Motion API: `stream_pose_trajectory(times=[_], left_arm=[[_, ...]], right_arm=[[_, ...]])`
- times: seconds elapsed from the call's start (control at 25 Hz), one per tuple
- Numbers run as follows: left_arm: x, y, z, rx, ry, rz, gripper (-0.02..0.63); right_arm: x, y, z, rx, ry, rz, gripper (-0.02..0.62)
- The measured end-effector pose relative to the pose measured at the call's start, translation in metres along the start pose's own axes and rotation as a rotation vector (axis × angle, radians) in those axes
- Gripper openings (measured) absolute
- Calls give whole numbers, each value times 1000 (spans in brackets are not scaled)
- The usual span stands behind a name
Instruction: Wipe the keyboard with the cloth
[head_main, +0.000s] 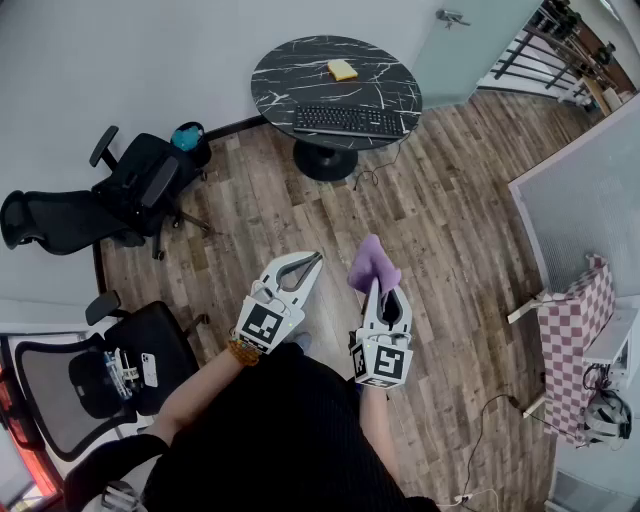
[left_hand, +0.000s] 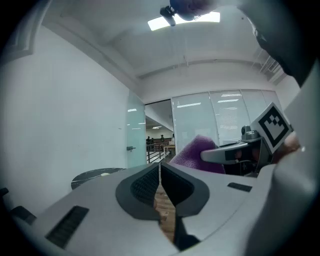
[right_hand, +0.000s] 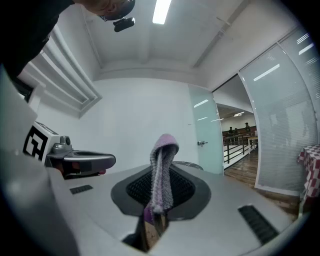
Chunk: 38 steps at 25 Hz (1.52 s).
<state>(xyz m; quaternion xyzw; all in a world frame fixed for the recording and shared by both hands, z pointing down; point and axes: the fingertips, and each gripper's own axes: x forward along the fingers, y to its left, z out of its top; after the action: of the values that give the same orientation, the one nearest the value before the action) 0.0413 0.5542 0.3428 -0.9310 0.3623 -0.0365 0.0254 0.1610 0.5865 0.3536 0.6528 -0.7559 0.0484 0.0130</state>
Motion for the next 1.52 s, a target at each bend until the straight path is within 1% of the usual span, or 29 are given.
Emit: stream_pose_trajectory(times=[0.16,0.36,0.64,0.8,1.12,1.32,1.52], left_arm=[[13,20,4,-6,-8,3,23],[34,57,6,-13,-19,7,23],[62,115,3,-33,-25,-7,23],[73,149,-5,-53,-16,-23,23],[107,212,-16,-61,3,-111,23],[134,227,-23,-64,1,-194,23],[168,244,-36,-83,28,-216,23]], right_arm=[[27,-1,14,-16,-13,4,69],[68,-4,22,-34,-1,2,72],[125,2,22,-25,52,-28,72],[159,12,17,-33,89,-27,72],[233,26,18,-29,115,-75,72],[266,24,18,-20,117,-129,72],[295,8,17,-19,128,-132,72]])
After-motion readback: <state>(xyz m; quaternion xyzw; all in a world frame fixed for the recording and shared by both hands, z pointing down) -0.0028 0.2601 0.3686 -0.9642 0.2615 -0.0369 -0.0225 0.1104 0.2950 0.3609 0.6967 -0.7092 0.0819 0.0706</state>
